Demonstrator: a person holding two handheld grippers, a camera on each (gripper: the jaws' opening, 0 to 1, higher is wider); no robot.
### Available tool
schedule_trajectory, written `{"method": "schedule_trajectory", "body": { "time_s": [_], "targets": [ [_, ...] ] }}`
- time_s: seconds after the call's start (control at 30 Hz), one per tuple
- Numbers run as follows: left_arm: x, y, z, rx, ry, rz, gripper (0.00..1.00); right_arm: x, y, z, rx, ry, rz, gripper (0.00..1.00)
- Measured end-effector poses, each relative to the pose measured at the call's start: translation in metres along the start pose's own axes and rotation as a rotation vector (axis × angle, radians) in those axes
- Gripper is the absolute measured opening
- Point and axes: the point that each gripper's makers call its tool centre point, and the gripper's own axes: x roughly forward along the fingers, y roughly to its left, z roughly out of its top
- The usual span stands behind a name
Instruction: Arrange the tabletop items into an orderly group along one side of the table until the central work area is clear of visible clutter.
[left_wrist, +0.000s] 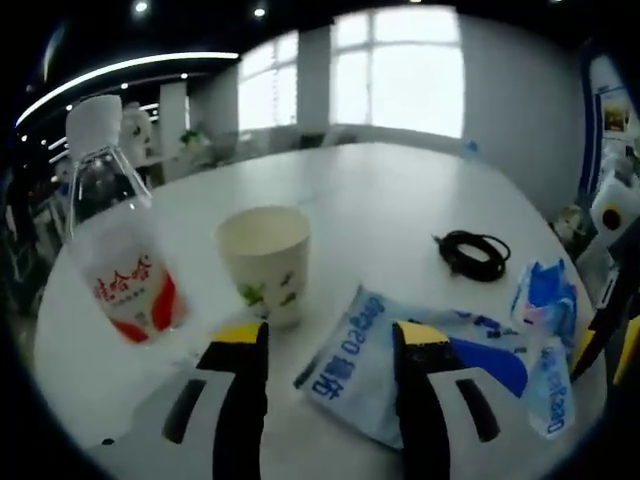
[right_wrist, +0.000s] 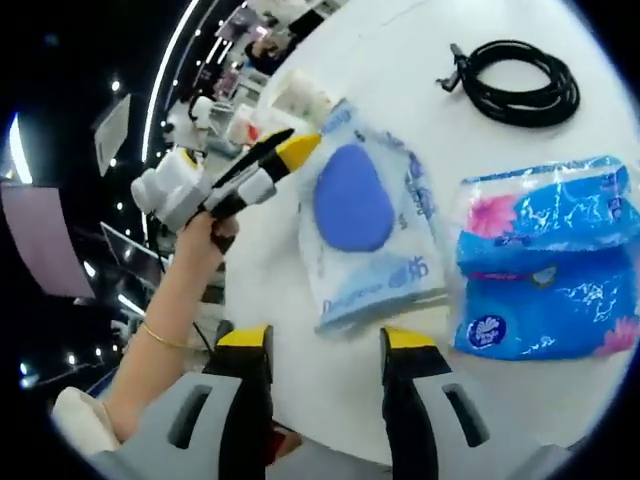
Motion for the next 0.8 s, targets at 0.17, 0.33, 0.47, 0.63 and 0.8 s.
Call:
{"method": "schedule_trajectory", "body": {
  "time_s": [0.17,0.33,0.47,0.63,0.8],
  "targets": [
    [0.000,-0.006,-0.002,-0.014,0.006,-0.037,0.38,0.007,-0.001,0.003,0.064,-0.010,-0.010,0.37],
    [0.001,-0.006,-0.009,-0.015,0.030,-0.042,0.33,0.013,-0.001,0.002,0.094,0.004,-0.010,0.35],
    [0.002,-0.005,-0.014,-0.015,0.058,-0.053,0.33,0.017,-0.006,0.001,0.136,-0.002,-0.030,0.30],
    [0.004,-0.005,-0.024,0.012,0.127,-0.069,0.31,0.021,-0.007,-0.001,0.157,0.014,-0.029,0.27],
    [0.006,-0.007,-0.025,0.075,0.171,-0.081,0.30,0.024,-0.010,0.002,0.187,0.009,-0.037,0.23]
  ]
}}
